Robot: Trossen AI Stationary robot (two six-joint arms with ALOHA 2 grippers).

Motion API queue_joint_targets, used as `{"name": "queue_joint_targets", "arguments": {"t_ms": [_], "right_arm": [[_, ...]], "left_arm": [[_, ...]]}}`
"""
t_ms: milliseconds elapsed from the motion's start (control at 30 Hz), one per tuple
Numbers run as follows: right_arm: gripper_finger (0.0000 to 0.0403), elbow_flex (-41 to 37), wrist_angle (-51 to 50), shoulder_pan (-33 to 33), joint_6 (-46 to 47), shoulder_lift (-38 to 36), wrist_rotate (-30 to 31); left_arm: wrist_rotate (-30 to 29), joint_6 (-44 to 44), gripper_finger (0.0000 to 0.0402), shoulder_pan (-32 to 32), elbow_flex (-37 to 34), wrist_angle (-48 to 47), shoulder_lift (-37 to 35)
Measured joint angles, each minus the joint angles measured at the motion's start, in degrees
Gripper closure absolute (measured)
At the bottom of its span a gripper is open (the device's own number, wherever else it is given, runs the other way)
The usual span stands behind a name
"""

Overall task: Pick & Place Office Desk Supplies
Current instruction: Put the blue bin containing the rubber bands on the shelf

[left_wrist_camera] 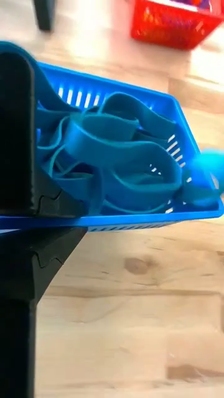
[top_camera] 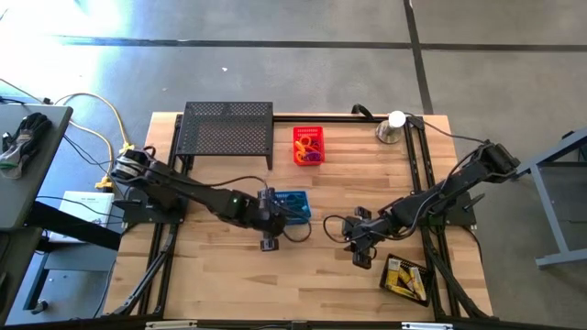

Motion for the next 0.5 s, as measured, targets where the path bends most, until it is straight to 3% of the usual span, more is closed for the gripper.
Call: {"name": "queue_joint_targets", "arguments": {"t_ms": [267, 500], "right_arm": [[0.0259, 0.0, 0.1, 0.0, 1.1, 0.0, 0.0], [0.0259, 0.0, 0.1, 0.0, 1.0, 0.0, 1.0]], "left_arm": [[-4.2, -4.1, 0.04, -3.2, 8.3, -15.4, 0.0], [-14.8, -16.1, 0.04, -2.4, 19.0, -36.7, -0.1]]}}
